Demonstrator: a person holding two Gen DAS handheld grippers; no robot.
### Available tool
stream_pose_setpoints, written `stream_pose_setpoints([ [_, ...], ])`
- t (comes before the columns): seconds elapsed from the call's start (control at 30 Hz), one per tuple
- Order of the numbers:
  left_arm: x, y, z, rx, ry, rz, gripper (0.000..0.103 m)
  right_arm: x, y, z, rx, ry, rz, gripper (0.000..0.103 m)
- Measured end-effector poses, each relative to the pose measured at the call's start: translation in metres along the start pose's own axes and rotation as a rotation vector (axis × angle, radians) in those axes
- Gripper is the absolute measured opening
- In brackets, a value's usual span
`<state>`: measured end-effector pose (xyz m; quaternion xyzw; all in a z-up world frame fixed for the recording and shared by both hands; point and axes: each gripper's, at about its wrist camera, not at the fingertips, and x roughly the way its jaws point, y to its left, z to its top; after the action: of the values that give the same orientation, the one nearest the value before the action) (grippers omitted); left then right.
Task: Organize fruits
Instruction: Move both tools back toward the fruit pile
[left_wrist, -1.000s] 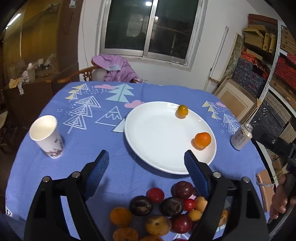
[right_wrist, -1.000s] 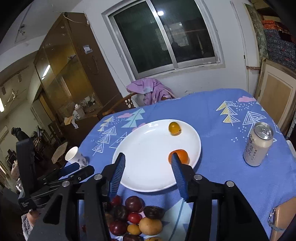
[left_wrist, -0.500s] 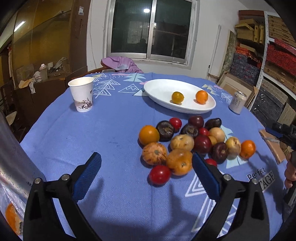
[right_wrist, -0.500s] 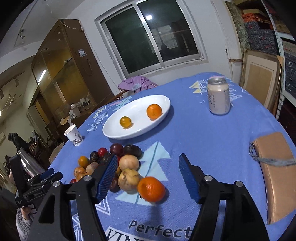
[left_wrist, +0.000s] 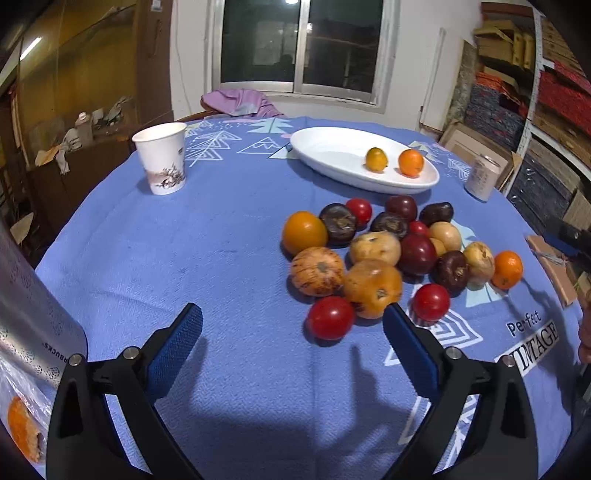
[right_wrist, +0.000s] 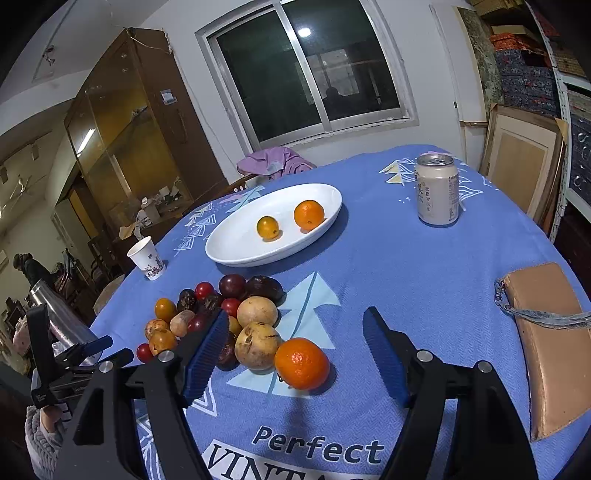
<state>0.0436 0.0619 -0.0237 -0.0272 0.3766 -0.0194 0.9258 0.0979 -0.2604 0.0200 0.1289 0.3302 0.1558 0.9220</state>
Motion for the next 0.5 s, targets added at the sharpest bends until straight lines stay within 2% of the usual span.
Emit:
stream_pose_setpoints([
  [0.03,0.001,0.0,0.001,0.001,0.004,0.001,0.092,0.001,0.0,0.0,0.002,0.004,-0.001,0.076],
  [0.07,0.003,-0.001,0.001,0.006,0.009,0.001,0.082,0.001,0.001,0.0,0.002,0.005,-0.002,0.076],
  [0.17,0.009,-0.005,0.001,0.023,0.037,0.002,0.072,0.001,0.002,-0.001,-0.007,0.008,-0.004,0.076],
  [0.3,0.012,-0.008,0.002,0.034,0.046,-0.008,0.07,0.002,0.004,-0.002,-0.013,0.012,-0.003,0.076],
  [0.5,0.024,-0.022,0.003,0.102,0.083,-0.02,0.07,0.003,0.004,-0.002,-0.016,0.014,-0.006,0.076],
])
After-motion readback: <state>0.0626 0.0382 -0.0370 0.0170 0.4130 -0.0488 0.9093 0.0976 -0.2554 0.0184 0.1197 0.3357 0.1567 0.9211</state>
